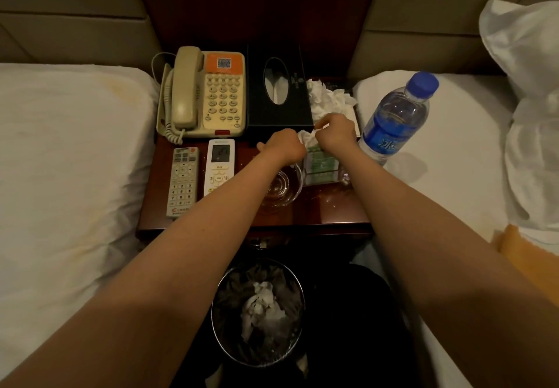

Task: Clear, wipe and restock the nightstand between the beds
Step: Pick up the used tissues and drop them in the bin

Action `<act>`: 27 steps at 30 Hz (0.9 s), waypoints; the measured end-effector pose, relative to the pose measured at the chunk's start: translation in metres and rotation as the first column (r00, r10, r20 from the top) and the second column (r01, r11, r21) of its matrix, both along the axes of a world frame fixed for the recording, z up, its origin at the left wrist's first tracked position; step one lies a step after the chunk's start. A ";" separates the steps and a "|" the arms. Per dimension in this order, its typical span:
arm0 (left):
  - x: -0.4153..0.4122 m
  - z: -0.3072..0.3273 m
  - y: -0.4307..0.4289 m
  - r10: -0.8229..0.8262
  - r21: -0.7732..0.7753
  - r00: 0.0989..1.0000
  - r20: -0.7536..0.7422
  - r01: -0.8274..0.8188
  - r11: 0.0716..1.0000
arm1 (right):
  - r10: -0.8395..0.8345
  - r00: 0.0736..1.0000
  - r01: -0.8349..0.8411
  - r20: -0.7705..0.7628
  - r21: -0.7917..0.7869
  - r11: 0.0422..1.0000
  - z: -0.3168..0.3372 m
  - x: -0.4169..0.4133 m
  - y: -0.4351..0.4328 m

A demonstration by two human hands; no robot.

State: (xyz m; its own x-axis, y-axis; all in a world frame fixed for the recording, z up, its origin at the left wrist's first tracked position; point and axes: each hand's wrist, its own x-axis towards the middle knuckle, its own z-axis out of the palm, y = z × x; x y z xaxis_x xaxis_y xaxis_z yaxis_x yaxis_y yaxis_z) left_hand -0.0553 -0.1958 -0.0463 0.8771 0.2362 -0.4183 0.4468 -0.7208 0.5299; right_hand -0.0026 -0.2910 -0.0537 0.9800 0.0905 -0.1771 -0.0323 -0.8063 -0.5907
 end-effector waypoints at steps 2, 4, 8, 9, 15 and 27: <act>-0.002 0.004 0.001 0.005 -0.040 0.998 0.068 -0.002 0.999 | -0.018 0.999 0.015 0.039 0.093 0.996 0.006 -0.003 -0.002; -0.006 0.010 0.004 0.009 -0.075 0.990 0.138 0.001 0.997 | -0.044 0.996 0.028 0.084 0.180 0.983 0.015 -0.007 -0.003; -0.018 0.022 0.019 0.117 -0.057 0.947 0.300 -0.105 0.993 | -0.059 0.985 0.011 0.163 0.282 0.959 0.035 -0.023 0.000; -0.023 0.025 0.022 0.137 -0.054 0.934 0.331 -0.127 0.991 | -0.065 0.984 0.011 0.168 0.305 0.952 0.039 -0.029 0.000; -0.067 0.033 0.036 0.180 -0.046 0.915 0.362 -0.175 0.984 | -0.001 0.998 -0.026 0.057 0.461 0.887 0.039 -0.078 0.003; -0.157 0.000 0.045 -0.140 -0.160 0.905 -0.402 0.081 0.984 | 0.439 0.749 -0.433 -0.496 0.135 0.891 -0.017 -0.166 -0.014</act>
State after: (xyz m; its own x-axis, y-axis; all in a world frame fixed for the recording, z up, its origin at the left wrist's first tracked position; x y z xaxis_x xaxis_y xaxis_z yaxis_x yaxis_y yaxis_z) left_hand -0.2118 -0.1511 -0.0468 0.6378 0.0623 -0.7677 0.5673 -0.7122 0.4135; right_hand -0.1687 -0.3049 -0.0702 0.6062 0.4907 -0.6260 0.0287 -0.8000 -0.5993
